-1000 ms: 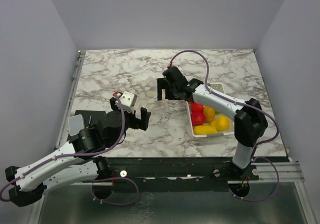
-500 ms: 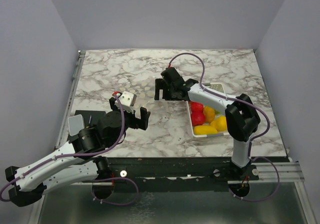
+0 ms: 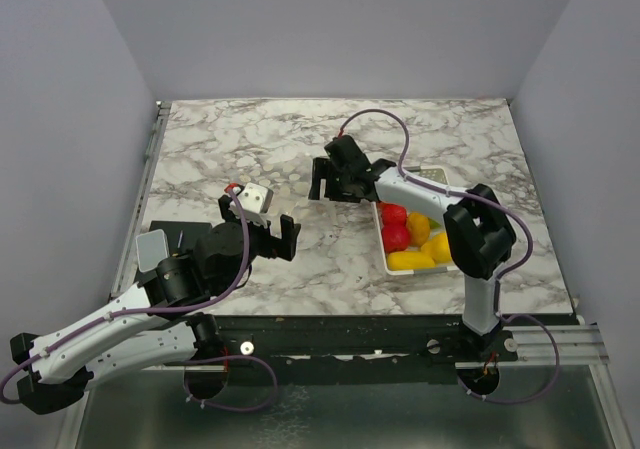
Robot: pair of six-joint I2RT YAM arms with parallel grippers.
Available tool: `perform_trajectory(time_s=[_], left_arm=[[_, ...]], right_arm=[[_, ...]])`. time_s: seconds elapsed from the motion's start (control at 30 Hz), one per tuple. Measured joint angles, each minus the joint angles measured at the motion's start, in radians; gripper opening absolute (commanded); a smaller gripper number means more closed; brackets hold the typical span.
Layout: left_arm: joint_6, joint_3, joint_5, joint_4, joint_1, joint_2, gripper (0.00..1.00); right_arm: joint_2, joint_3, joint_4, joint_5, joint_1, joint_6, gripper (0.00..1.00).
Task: Place the food in the zip-top bag and seal the zipper
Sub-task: Pick up the zipper food storage bag at the center of the board.
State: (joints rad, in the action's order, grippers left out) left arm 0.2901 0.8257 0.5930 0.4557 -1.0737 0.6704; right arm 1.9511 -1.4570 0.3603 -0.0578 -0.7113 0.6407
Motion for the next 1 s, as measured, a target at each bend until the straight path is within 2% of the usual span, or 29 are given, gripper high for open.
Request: perform_trajectory(time_s=[0.3, 0.63, 0.83, 1.0], left_arm=[[0.000, 0.000, 0.000, 0.000, 0.000, 0.000, 0.99], [0.000, 0.000, 0.001, 0.000, 0.000, 0.000, 0.99], [0.000, 0.000, 0.001, 0.000, 0.000, 0.000, 0.99], [0.000, 0.000, 0.002, 0.000, 0.000, 0.000, 0.99]], right_arm=[[0.040, 0.022, -0.029, 0.018, 0.011, 0.017, 0.71], [0.051, 0.047, -0.052, 0.032, 0.013, 0.025, 0.32], [0.051, 0.048, -0.058, 0.057, 0.013, 0.024, 0.02], [0.051, 0.053, -0.061, 0.067, 0.013, 0.018, 0.01]])
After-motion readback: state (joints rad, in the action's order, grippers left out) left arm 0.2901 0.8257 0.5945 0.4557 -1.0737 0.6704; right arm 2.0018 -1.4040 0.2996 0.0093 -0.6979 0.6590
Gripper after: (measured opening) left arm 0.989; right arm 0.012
